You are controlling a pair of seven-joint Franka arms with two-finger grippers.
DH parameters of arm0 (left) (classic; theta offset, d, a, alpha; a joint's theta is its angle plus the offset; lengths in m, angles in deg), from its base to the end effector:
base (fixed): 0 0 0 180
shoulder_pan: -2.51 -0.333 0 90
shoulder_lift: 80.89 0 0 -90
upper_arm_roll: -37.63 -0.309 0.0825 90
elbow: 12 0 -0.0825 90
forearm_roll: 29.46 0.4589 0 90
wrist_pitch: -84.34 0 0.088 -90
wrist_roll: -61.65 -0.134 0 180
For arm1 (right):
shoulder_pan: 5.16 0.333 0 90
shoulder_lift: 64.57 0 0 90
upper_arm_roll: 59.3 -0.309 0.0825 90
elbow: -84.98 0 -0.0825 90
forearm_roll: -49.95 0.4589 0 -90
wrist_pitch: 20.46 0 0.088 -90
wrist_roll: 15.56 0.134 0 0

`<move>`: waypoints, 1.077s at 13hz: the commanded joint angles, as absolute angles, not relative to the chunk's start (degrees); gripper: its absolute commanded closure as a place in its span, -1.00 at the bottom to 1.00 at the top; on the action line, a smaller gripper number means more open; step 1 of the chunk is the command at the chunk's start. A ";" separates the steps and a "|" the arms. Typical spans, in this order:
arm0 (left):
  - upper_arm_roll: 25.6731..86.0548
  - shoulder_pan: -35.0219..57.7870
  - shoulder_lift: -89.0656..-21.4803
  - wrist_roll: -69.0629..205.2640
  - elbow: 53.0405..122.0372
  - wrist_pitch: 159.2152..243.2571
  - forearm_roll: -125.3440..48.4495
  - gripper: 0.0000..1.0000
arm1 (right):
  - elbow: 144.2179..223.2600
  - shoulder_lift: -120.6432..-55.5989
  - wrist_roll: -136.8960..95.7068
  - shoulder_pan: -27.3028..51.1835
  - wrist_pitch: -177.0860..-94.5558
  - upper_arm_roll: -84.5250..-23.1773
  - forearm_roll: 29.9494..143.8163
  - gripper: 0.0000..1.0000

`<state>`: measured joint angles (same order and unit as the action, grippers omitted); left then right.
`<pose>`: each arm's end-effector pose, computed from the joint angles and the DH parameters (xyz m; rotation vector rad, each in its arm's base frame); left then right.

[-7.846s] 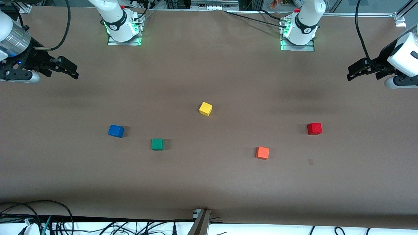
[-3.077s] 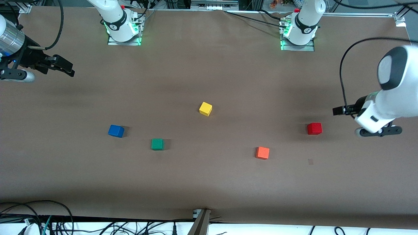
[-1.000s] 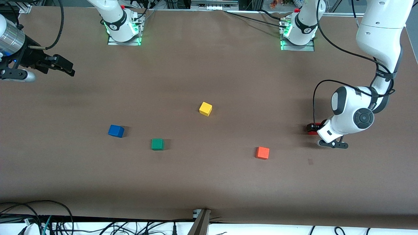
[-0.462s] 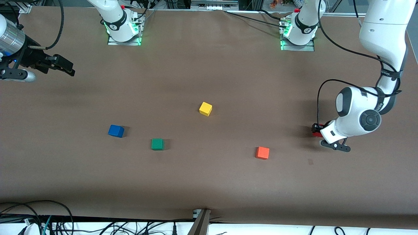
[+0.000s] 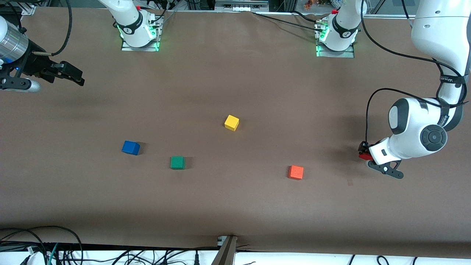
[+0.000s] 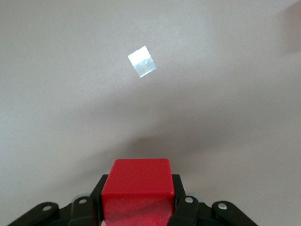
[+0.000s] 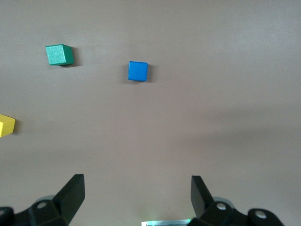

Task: Pass red block to right arm, stack on blue
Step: 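Lift the red cube with the left gripper while the right gripper approaches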

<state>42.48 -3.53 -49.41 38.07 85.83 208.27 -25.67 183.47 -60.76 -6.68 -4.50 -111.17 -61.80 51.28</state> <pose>0.7141 0.0213 0.1861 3.0583 -0.6516 -0.1425 0.6033 0.0370 0.5518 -3.1227 0.1580 0.1112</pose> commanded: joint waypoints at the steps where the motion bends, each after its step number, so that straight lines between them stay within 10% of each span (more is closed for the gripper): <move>1: 43.42 -3.82 -51.62 30.30 85.91 206.86 -30.05 1.00 | 183.24 -60.09 -6.16 -4.37 -110.20 -61.85 50.92 -1.00; 14: 51.24 -3.65 -51.28 -24.10 84.42 207.03 -61.50 1.00 | 183.07 -60.61 -5.98 -4.54 -108.26 -61.15 58.28 -1.00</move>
<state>49.00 -3.30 -50.93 -18.12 85.02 207.96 -57.32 183.47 -60.78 -6.63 -4.50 -109.11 -61.45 55.90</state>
